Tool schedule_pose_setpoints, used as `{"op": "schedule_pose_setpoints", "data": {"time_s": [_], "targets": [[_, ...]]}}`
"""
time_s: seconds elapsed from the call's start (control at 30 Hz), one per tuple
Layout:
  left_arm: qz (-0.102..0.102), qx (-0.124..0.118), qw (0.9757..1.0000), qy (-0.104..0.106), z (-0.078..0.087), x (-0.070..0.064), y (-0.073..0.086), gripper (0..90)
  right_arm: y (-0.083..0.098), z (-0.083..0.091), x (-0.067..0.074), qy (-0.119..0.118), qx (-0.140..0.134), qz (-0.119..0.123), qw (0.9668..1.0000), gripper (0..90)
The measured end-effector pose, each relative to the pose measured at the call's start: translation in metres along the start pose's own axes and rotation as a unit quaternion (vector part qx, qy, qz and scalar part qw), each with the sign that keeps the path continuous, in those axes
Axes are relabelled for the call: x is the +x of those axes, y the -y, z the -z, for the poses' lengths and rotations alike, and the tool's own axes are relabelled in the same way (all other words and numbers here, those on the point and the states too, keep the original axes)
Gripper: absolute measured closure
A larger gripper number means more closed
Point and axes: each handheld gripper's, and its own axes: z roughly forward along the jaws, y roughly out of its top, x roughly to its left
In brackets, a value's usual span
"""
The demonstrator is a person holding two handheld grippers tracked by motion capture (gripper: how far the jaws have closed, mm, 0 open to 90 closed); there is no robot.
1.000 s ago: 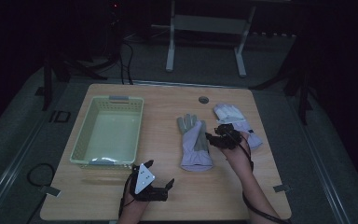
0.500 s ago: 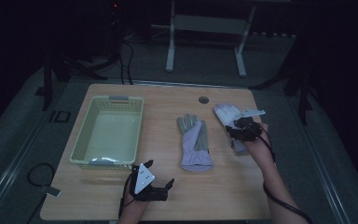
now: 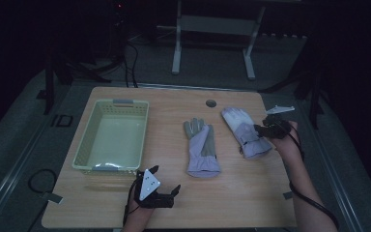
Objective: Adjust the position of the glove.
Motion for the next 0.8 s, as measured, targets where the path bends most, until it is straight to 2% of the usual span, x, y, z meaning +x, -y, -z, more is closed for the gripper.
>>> {"op": "schedule_pose_setpoints", "data": {"time_s": [0.13,0.27,0.4,0.53,0.8], "targets": [[0.002,0.0,1.0,0.0,0.0,0.0,0.0,0.7,0.0,-0.011,-0.004,-0.027,-0.005,-0.006,0.9996,49.1],[-0.001,0.0,1.0,-0.001,0.0,0.0,0.0,0.7,-0.001,-0.025,-0.002,-0.052,-0.001,-0.009,0.9986,46.4],[-0.016,0.001,0.9999,-0.005,0.0,-0.003,0.0,0.7,-0.003,-0.039,0.003,-0.046,0.015,0.008,0.9988,46.4],[-0.005,-0.001,1.0,-0.004,0.0,-0.001,0.0,0.7,-0.004,-0.05,0.002,-0.056,0.022,0.006,0.9982,45.7],[-0.003,-0.001,1.0,-0.003,0.0,-0.001,0.0,0.7,0.004,-0.07,-0.003,-0.072,0.047,-0.019,0.9961,44.0]]}}
